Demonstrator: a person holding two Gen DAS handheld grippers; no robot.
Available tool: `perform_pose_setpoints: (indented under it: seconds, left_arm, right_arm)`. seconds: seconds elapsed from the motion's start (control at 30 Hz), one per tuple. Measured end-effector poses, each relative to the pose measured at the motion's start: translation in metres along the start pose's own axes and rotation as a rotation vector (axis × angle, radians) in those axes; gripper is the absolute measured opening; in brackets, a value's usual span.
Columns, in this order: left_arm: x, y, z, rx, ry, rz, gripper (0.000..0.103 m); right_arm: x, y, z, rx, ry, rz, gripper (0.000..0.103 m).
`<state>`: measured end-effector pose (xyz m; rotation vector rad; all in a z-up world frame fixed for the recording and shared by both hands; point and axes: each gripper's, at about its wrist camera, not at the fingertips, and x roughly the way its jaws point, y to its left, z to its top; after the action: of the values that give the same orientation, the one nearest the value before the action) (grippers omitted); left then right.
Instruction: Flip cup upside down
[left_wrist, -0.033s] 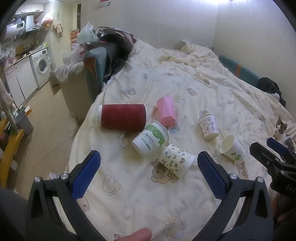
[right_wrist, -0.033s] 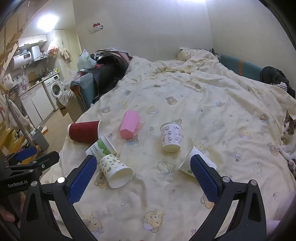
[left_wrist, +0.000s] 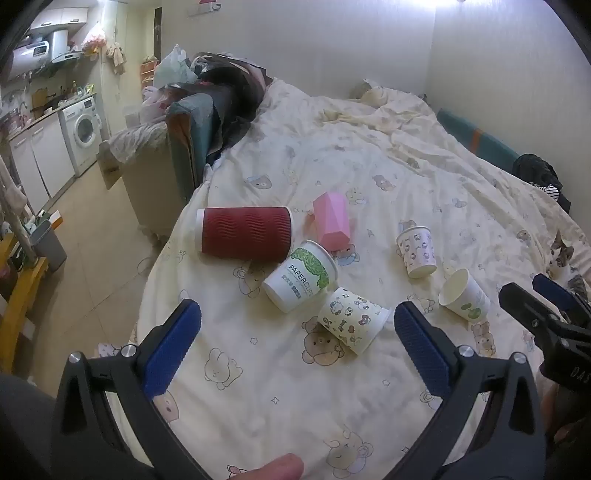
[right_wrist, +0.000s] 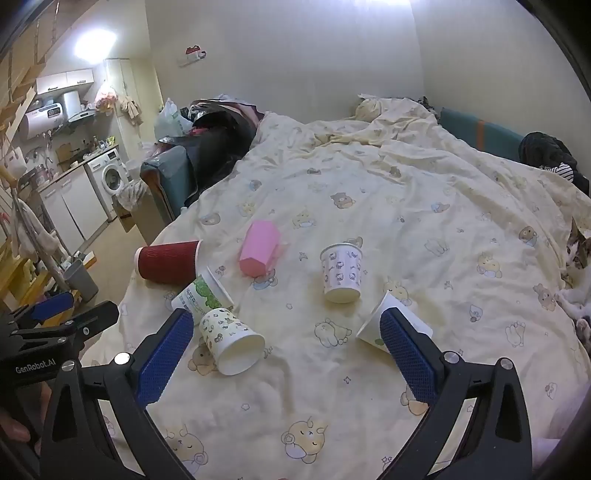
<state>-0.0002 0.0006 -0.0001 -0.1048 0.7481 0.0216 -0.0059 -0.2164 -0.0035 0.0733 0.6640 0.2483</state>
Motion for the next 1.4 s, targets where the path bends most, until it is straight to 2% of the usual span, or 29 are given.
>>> perform_pose_setpoints:
  seconds: [1.4]
  left_arm:
    - [-0.0043,-0.0003,0.0043,0.008,-0.010,-0.001,0.103]
  right_arm:
    - [0.0020,0.0009,-0.0018,0.007,0.008,0.017,0.103]
